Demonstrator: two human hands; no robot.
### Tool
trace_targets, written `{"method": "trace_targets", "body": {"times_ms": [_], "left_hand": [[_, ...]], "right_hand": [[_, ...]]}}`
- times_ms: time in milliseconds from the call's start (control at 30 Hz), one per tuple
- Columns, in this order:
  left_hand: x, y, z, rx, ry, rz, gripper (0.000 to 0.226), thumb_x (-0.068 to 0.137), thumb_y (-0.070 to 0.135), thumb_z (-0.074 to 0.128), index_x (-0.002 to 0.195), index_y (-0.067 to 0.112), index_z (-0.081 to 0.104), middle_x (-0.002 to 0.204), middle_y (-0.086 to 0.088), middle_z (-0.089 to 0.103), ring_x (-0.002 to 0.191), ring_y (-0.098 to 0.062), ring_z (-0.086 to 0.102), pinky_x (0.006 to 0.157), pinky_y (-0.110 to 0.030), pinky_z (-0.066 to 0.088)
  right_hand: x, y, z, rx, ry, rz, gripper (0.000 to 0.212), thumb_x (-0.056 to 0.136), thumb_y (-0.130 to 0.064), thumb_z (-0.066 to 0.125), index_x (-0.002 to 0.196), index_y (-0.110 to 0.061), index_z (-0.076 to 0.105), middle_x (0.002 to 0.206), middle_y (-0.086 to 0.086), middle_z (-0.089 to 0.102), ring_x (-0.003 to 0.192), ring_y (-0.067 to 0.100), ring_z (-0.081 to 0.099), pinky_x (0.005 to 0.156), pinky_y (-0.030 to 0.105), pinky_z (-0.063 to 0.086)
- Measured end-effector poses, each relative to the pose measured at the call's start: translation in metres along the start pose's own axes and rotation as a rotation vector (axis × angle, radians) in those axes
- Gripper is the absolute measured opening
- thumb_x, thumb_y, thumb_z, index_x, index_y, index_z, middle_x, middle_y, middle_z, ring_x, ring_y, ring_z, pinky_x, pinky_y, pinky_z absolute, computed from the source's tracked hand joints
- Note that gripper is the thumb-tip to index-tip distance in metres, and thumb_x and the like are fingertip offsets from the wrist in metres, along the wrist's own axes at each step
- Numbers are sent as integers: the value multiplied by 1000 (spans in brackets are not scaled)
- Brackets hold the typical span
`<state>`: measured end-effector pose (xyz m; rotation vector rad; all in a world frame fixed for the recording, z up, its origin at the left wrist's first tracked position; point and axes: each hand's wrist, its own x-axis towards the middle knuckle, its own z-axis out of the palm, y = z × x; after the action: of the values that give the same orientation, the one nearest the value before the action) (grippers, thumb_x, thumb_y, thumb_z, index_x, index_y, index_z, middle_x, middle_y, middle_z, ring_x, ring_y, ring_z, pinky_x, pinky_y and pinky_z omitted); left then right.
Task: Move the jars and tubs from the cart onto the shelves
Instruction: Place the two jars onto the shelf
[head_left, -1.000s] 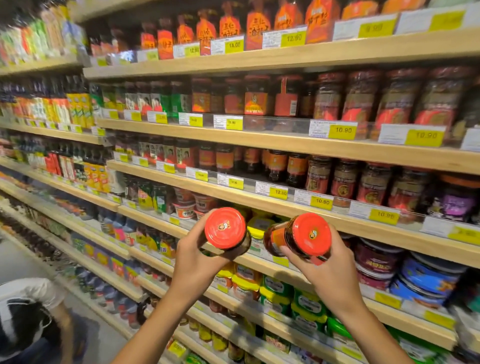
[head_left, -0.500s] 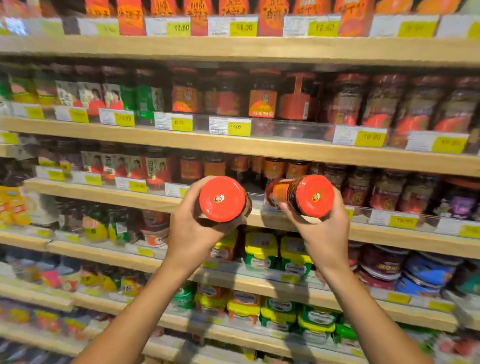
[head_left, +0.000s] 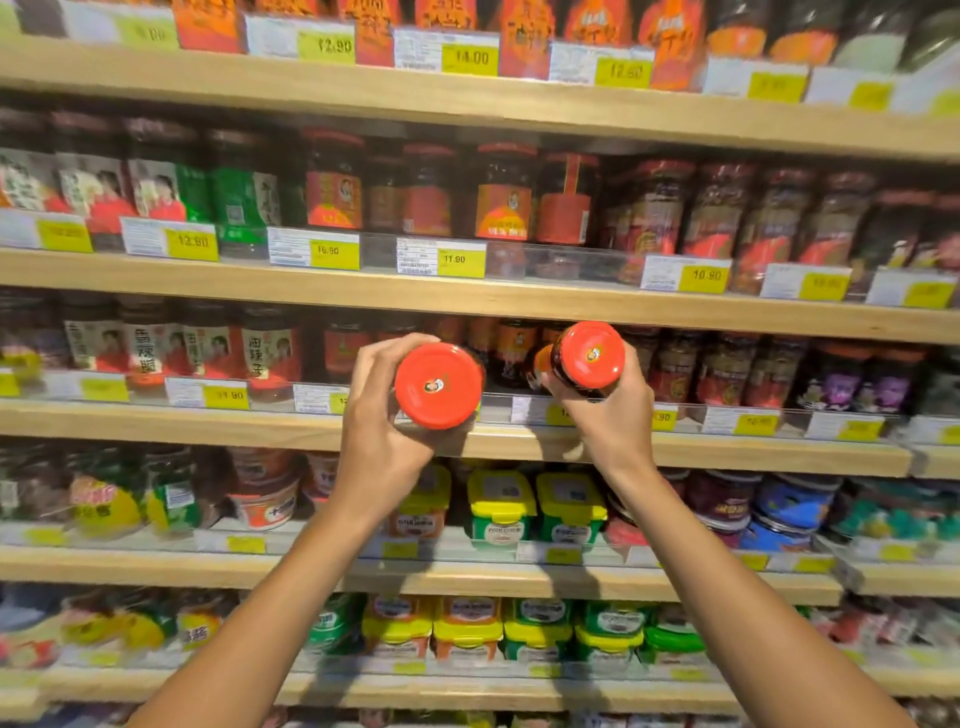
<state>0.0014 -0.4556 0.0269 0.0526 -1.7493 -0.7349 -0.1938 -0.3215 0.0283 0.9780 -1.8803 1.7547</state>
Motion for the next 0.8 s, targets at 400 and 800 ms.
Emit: {"method": "trace_targets", "body": {"times_ms": [400, 800], "left_hand": [[16, -20, -5, 31, 7, 87, 71, 65, 4, 93, 127, 11, 61, 120, -6, 55, 115, -18, 57, 96, -26, 47], [23, -23, 14, 45, -31, 104, 71, 68, 3, 89, 131, 7, 58, 122, -4, 53, 116, -6, 54, 96, -13, 40]], "right_hand": [[17, 8, 15, -233, -105, 91, 56, 75, -46, 85, 105, -15, 49, 99, -1, 67, 90, 19, 61, 77, 38, 51], [57, -14, 24, -743, -343, 192, 27, 94, -30, 57, 87, -4, 55, 83, 12, 59, 89, 39, 62, 74, 39, 45]]}}
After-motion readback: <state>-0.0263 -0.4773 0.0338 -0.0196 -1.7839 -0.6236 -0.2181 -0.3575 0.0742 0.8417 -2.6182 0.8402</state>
